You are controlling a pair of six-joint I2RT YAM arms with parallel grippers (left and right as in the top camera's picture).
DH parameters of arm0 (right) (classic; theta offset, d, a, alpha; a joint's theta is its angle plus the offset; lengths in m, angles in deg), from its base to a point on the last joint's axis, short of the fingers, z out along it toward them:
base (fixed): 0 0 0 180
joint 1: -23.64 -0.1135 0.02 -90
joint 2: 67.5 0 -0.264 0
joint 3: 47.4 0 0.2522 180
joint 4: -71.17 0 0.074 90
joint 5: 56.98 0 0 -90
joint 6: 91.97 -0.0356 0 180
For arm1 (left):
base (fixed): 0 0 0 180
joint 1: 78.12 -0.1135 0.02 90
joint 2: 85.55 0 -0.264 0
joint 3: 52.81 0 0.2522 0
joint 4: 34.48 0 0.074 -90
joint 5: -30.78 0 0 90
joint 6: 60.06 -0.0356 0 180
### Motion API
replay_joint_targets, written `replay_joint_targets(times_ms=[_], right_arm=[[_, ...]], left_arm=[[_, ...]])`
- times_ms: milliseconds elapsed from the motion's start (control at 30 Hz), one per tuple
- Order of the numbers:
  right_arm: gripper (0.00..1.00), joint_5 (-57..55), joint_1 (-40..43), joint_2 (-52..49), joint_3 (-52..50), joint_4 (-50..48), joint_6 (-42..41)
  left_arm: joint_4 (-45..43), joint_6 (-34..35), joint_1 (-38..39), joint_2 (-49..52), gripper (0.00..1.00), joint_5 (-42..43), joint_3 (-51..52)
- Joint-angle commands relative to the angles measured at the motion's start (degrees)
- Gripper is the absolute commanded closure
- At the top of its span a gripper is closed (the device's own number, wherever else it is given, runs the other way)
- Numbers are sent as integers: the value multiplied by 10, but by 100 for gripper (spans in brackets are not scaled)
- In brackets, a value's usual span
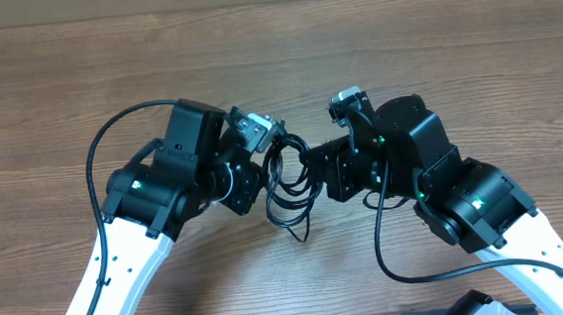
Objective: Untangle cables
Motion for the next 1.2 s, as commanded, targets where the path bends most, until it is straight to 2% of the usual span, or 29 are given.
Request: replay_joint_targets(times_ms=[0,133,233,333,367,433,467,667,800,833,900,933,967,1000,1167], right_arm=[[96,51,-2,2,6,-13,1],[96,83,-2,3,6,-15,-2],[96,103,-2,3,6,-16,-4],[96,105,-2,3,6,-16,-5],[96,105,-2,3,6,-16,-5],[96,105,-2,3,6,-16,-5],[96,106,-2,3,6,-16,-5],[96,129,-2,3,6,-28,-5],[96,67,-2,2,6,-9,-5],[93,42,-2,2,6,1,-4],[38,-10,-2,1,6,28,-4],[16,-26,-2,0,6,41,-4],[5,-37,-2,-1,6,54,0],[0,-43,-2,-1,6,66,2],[0,-80,-2,-1,6,99,2]], left_arm=[[-16,-14,-2,0,69,-26,-13],[-46,-14,-2,0,57,19,-13],[-66,-14,-2,0,57,50,-13],[-78,-12,-2,1,61,64,-13],[-78,-12,-2,1,66,64,-13],[-75,-12,-2,1,89,64,-13],[-75,-10,-2,1,96,64,-13],[-78,12,-2,1,96,57,-13],[-80,55,-2,1,96,28,-13],[-80,61,-2,1,95,28,-13],[-81,65,-2,-1,96,37,-13],[-81,65,-2,-2,96,45,-13],[-81,65,-2,-4,96,50,-13],[-82,65,-2,-7,95,54,-13],[-91,65,-2,-22,95,56,-13]])
